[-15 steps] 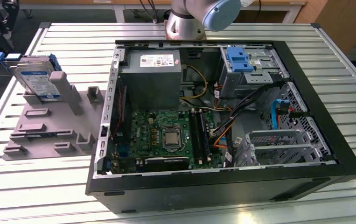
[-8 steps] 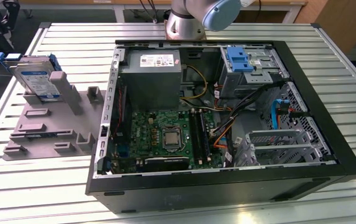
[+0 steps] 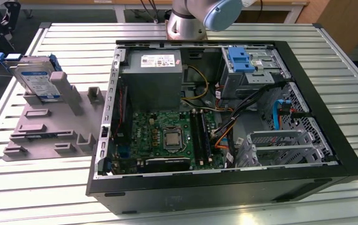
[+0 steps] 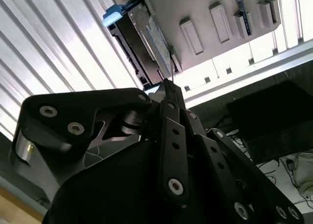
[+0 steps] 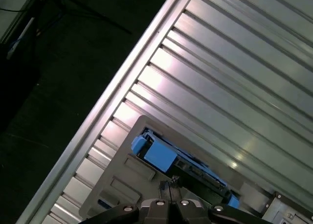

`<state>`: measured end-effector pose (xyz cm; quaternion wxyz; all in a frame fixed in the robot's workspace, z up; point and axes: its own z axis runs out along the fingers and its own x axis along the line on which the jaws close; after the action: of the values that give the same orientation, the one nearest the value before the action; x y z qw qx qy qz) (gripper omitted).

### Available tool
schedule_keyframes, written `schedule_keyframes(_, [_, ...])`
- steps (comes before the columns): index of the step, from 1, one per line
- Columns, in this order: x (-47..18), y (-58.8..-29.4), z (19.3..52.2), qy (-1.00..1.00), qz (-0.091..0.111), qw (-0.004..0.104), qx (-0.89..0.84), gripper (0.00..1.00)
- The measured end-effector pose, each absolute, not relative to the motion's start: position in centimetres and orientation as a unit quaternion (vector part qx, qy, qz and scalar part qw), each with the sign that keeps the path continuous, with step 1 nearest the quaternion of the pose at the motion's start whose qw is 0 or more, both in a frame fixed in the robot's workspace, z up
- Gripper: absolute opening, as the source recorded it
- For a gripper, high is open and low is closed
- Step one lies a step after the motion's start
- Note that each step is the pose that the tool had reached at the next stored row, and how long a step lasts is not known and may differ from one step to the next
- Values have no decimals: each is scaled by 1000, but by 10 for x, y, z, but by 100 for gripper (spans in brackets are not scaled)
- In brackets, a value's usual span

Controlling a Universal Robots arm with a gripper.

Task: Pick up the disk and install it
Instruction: 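Pick up the disk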

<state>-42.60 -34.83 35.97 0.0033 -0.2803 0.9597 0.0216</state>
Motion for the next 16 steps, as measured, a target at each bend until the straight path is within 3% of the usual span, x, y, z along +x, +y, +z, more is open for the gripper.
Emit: schedule_keyframes(16, [-426, -348, 360, 959, 22, 3, -283, 11])
